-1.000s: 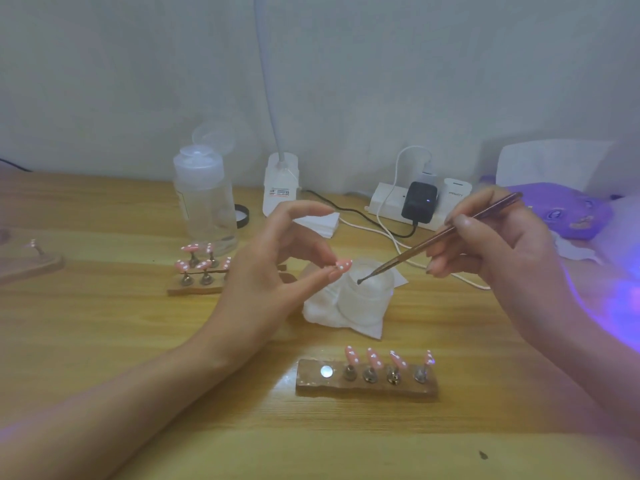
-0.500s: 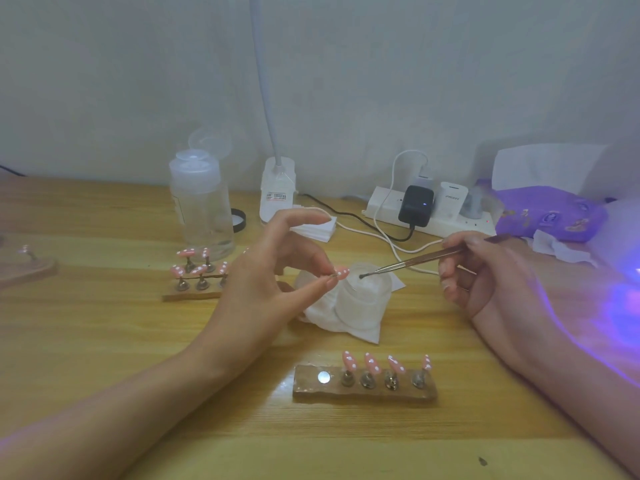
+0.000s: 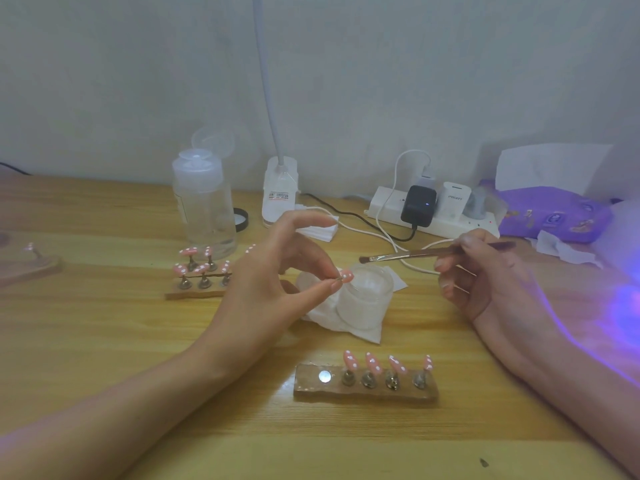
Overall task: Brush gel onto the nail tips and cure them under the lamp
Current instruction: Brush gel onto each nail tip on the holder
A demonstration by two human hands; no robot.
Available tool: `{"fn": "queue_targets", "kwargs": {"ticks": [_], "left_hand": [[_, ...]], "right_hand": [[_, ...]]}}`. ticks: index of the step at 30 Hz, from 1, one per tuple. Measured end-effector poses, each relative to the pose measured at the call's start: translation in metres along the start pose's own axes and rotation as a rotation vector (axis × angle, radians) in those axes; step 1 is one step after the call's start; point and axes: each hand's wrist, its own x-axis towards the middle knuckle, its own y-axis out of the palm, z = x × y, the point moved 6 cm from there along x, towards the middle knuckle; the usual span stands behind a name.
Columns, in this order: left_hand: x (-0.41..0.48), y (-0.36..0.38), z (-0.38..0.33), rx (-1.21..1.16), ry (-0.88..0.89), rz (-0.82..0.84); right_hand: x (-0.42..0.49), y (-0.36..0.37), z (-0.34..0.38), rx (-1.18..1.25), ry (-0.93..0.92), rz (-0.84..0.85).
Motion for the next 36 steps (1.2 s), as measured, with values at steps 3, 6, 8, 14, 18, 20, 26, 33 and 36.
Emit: {"fn": "queue_targets", "kwargs": {"ticks": [3,6,8,14,18,20,26,33,36], "left_hand": [[0.000,0.000,0.000,0.013,-0.003,0.001],[0.000,0.000,0.002,0.024,-0.004,0.005],[0.000,0.000,0.002,0.033,-0.001,0.001],[0.001,0.001,-0.001,0.045,0.013,0.007],[0.000,0.000,0.001,0.055,0.015,0.003],[0.000,0.000,0.002,0.052,0.011,-0.001],[0.000,0.000,0.002,0.043,0.016,0.000],[0.000,0.001,0.001,0.031,0.023,0.004],[0.000,0.001,0.003,0.037,0.026,0.006]], "right_hand": [[-0.002,0.006,0.000,-0.046,-0.010,0.035],[-0.003,0.009,0.002,-0.110,-0.030,0.030],[-0.003,0.008,0.003,-0.138,-0.031,0.011],[-0.004,0.006,0.004,-0.066,-0.025,-0.018],[-0.005,0.010,0.004,-0.136,-0.028,0.000],[-0.003,0.004,0.002,-0.115,-0.012,-0.044],[-0.004,0.013,0.002,-0.092,-0.040,0.043],[-0.003,0.008,0.003,-0.072,-0.029,-0.006],[-0.004,0.015,0.003,-0.123,-0.043,0.049]]}}
